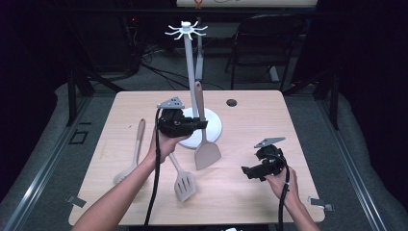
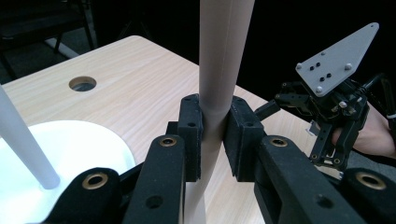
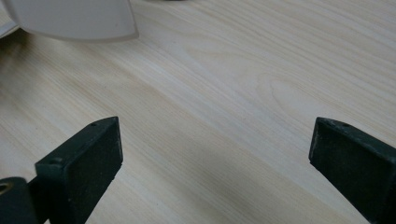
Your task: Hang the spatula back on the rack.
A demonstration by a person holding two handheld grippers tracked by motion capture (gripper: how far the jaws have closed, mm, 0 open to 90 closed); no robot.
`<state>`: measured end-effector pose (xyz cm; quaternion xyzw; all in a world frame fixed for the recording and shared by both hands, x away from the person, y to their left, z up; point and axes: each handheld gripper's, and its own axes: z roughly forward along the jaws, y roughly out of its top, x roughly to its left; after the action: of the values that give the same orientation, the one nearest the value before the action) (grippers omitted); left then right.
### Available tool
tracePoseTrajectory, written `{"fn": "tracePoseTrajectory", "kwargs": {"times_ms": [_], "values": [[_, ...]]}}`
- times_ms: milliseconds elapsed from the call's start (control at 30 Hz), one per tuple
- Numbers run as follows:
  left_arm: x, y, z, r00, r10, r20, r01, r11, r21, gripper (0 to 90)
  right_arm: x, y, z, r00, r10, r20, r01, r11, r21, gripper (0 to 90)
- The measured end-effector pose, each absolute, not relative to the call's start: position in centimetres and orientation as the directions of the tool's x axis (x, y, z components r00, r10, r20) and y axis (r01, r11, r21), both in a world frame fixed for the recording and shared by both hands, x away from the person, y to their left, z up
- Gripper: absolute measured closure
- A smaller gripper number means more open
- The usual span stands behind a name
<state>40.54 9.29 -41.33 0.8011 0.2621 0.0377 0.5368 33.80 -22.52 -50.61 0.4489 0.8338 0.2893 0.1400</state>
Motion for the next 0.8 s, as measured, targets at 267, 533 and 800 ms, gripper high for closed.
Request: {"fn": "tracePoseTrajectory", "kwargs": {"times_ms": [267,533,800], "values": [[41.2,9.3,-40.7,0.869,0.454,-0.198,0.362,-0.308,0.880,77.6,33.8,-22.4,-50.6,-0.562,0.827,0.022,0.665,0.435,0.607,2.3],[42.0,9.6,-39.9,0.870,0.456,-0.185,0.351,-0.312,0.883,77.6,33.8,-22.5,-50.6,-0.562,0.827,0.020,0.664,0.437,0.607,2.3],[42.7,9.7,-39.6,0.871,0.460,-0.172,0.344,-0.322,0.882,77.5,33.8,-22.4,-50.6,-0.561,0.828,0.017,0.664,0.438,0.606,2.4]]}}
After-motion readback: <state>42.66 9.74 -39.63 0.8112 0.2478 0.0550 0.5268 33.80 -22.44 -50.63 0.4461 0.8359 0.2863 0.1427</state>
